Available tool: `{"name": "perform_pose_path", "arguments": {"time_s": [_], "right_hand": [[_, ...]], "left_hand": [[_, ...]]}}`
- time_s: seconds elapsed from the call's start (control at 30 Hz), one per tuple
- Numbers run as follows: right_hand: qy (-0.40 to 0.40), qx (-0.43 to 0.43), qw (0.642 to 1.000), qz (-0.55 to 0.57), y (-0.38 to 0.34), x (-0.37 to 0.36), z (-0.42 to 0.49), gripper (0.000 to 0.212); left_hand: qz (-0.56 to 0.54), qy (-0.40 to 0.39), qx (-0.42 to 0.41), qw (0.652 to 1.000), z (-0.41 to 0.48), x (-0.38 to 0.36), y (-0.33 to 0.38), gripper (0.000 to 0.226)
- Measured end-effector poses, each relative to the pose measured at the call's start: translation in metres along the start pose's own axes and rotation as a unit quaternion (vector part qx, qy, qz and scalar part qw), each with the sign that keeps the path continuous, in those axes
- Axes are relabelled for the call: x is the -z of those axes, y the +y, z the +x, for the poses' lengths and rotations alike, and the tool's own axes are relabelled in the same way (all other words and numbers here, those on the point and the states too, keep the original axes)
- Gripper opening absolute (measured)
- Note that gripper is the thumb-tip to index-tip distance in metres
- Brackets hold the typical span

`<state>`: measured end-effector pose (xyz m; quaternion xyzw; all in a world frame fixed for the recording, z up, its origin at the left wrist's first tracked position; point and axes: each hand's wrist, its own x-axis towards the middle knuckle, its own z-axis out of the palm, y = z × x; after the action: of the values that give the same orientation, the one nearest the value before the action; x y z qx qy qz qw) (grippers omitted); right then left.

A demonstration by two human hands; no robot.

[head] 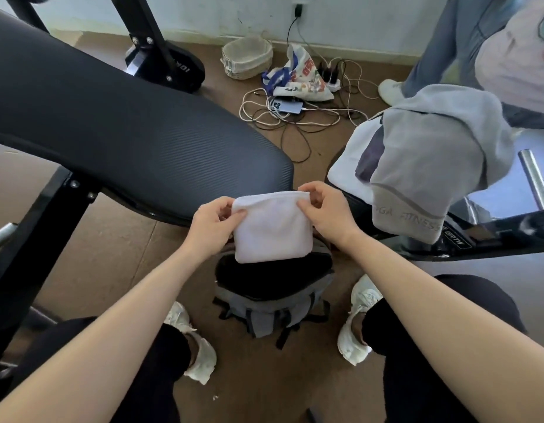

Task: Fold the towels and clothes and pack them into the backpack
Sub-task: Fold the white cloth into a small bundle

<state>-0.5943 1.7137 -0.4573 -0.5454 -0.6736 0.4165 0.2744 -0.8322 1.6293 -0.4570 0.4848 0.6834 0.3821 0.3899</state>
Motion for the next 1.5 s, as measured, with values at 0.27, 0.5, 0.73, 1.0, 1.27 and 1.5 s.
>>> {"name": "perform_pose_path", "arguments": {"time_s": [0.27,0.5,0.73,1.0,1.27,1.5], "right_hand": [[0.002,-0.034,0.997,-0.076,0.010,-0.019,0.045,0.042],[-0.137,0.141,0.966,-0.167,0.021,-0.023,0.018,0.024],[-0.226,0.189,0.904,-0.309,0.044,-0.017,-0.013,0.071],[-0.203,0.162,0.910,-0.323,0.051,-0.022,-0.008,0.073],[-0.133,-0.007,0.988,-0.071,0.037,-0.013,0.014,0.042],[-0.097,-0.145,0.983,0.057,0.036,-0.025,0.024,0.037]], "left_hand": [[0.096,0.069,0.020,0.993,0.041,-0.020,-0.029,0.035],[0.262,-0.003,-0.221,0.940,0.027,-0.016,-0.017,0.032],[0.425,-0.175,-0.240,0.855,-0.002,-0.022,-0.045,0.083],[0.341,-0.126,-0.213,0.907,0.006,-0.019,-0.049,0.070],[0.105,-0.032,-0.066,0.992,0.019,-0.017,-0.038,0.040],[0.072,0.089,0.035,0.993,0.022,-0.026,-0.027,0.028]]}}
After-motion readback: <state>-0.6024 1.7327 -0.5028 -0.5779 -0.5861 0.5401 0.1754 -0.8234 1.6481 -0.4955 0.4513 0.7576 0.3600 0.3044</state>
